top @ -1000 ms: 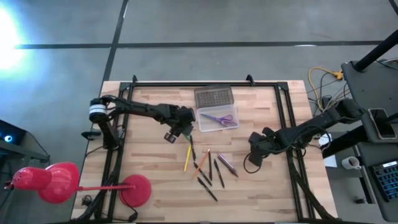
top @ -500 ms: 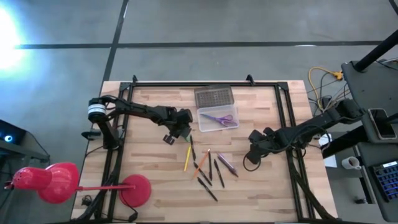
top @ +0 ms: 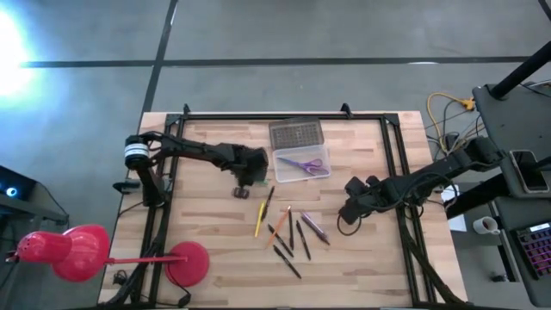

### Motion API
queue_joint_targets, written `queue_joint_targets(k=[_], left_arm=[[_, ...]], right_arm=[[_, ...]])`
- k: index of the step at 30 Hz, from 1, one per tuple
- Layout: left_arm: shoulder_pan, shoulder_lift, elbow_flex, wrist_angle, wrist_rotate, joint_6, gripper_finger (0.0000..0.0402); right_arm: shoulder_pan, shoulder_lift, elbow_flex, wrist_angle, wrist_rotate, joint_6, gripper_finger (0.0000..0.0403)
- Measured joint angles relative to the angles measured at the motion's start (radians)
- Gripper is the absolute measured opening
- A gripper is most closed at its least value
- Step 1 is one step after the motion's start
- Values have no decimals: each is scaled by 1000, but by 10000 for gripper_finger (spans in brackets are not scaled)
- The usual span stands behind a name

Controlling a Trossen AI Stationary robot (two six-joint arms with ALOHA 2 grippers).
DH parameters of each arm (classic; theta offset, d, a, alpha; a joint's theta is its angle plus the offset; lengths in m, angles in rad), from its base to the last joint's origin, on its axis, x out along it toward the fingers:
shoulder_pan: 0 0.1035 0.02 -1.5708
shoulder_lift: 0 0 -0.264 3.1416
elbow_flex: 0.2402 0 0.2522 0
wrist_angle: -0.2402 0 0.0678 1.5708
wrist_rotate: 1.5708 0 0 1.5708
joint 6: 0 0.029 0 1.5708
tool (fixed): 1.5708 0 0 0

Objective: Pick & place school supplies into a supply box
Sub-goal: Put the green ballpen into the gray supply box

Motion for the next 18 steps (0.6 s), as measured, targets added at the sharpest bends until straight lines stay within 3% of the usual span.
queue_joint_targets(k=[5,10,14,18], left_arm=[[50,-13,175,-2,99,-255,11],[94,20,390,65,164,-349,9],[93,175,624,8,180,-365,8],[81,397,912,-208,203,-367,8]], right_arm=[[1,0,0,-3,107,170,119],[0,0,0,-5,200,287,110],[0,0,-1,-5,205,295,104],[0,0,-1,-8,205,304,98]])
